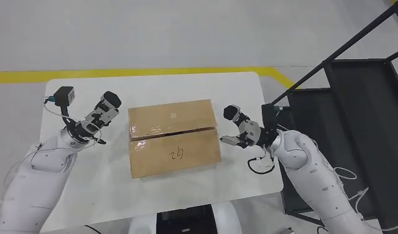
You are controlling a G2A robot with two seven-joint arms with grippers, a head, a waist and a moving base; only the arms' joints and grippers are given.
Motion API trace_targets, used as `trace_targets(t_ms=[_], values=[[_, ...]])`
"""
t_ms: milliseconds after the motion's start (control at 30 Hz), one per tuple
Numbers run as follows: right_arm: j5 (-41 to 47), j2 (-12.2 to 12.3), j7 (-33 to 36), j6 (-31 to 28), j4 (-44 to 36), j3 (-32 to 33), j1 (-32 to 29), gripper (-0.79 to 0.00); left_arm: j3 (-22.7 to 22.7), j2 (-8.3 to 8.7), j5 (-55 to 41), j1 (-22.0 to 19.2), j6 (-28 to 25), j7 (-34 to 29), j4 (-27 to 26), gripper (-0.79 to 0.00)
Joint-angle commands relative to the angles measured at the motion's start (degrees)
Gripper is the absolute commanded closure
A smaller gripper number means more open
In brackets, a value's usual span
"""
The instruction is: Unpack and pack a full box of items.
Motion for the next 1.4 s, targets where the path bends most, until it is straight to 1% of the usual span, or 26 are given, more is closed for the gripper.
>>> trace_targets(t_ms=[0,100,133,200,233,300,367,467,533,600,633,733,867,1000,1167,1367], values=[[12.68,0.99,8.16,0.01,1.05,-1.98,0.55,-0.785,0.02,0.09,0.93,-0.04,0.22,-1.46,-1.29,-0.785],[27.69,2.93,24.58,0.01,4.39,-4.35,3.02,-0.785,0.44,0.55,0.29,-0.66,-0.54,-6.89,-2.39,-0.785],[32.95,3.52,30.08,0.02,5.36,-5.35,3.93,-0.785,0.60,0.82,-0.19,-0.99,-0.54,-9.63,-2.72,-0.785],[43.82,4.55,38.64,1.44,7.18,-6.28,5.71,-0.785,0.83,1.58,-1.08,-1.78,-0.54,-16.86,-2.80,-0.785],[48.80,5.05,41.85,4.16,7.10,-7.08,6.33,-0.785,0.92,2.01,-1.83,-2.12,-0.32,-20.22,-2.68,-0.785],[55.06,6.25,47.35,9.65,6.40,-7.71,7.51,-0.785,2.69,3.01,-2.54,-2.41,3.38,-23.94,-4.91,-0.785],[60.72,7.31,51.30,13.60,6.27,-7.63,7.93,-0.785,4.57,4.42,-3.51,-2.58,6.67,-27.23,-7.18,-0.785],[64.39,8.71,56.60,18.89,5.79,-7.29,8.49,-0.785,6.33,6.85,-5.47,-3.35,10.73,-31.29,-8.80,-0.785],[65.78,9.40,58.69,20.98,5.55,-7.34,8.57,-0.785,7.42,8.34,-5.45,-4.02,12.52,-33.08,-9.17,-0.785],[66.05,9.96,59.60,21.89,5.62,-7.35,8.77,-0.785,8.42,9.69,-5.29,-4.74,12.97,-33.54,-9.46,-0.785],[65.98,10.05,59.60,21.89,5.68,-7.35,8.80,-0.785,8.82,10.32,-5.65,-4.99,12.65,-33.22,-9.53,-0.785],[65.98,10.05,59.60,21.89,5.68,-7.35,8.80,-0.785,7.99,12.04,-8.47,-5.23,9.64,-30.20,-7.76,-0.785],[65.98,10.05,59.60,21.89,5.68,-7.35,8.80,-0.785,7.08,13.65,-15.35,-3.76,7.99,-28.54,-6.46,-0.785],[65.98,10.05,59.60,21.89,5.68,-7.35,8.80,-0.785,6.52,14.58,-20.59,-1.59,6.74,-27.28,-5.93,-0.785],[65.98,10.05,59.60,21.89,5.68,-7.35,8.80,-0.785,4.87,16.09,-20.07,0.03,10.55,-31.10,-5.61,-0.785],[65.98,10.05,59.60,21.89,5.68,-7.35,8.80,-0.785,-0.14,18.75,-20.73,3.75,16.51,-37.05,-6.16,-0.785]])
